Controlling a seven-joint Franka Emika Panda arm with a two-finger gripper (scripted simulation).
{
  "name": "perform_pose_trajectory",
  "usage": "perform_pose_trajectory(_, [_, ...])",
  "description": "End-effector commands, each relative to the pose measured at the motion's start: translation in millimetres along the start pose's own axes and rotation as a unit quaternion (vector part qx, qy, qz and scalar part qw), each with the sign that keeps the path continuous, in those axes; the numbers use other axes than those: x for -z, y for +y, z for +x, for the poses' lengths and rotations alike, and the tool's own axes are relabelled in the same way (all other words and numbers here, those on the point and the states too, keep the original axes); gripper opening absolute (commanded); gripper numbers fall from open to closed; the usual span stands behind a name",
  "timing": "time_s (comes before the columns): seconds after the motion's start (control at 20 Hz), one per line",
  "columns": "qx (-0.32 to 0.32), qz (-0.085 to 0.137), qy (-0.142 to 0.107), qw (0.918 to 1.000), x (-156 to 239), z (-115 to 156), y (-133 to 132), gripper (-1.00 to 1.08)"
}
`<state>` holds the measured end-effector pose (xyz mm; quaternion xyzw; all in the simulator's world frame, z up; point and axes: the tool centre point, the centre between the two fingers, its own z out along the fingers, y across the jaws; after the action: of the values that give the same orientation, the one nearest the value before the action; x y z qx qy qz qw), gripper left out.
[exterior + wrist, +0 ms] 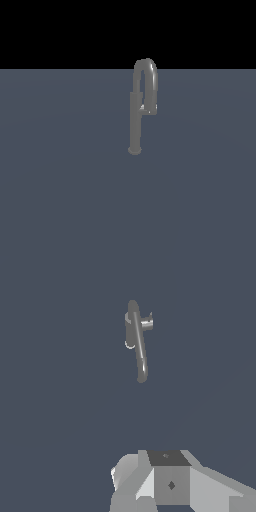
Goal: Turn on the faucet by rotating a designated handle.
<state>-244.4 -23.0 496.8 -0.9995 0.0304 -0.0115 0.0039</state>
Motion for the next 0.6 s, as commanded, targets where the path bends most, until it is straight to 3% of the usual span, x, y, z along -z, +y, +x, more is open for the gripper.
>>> perform_pose_trajectory(0.0, [0.000,0.000,0.000,1.0000,0,0,0,-1.00])
perform_pose_trajectory(0.55, [-0.020,0.018,-0.022,0.9994,-2,15,-1,-1.00])
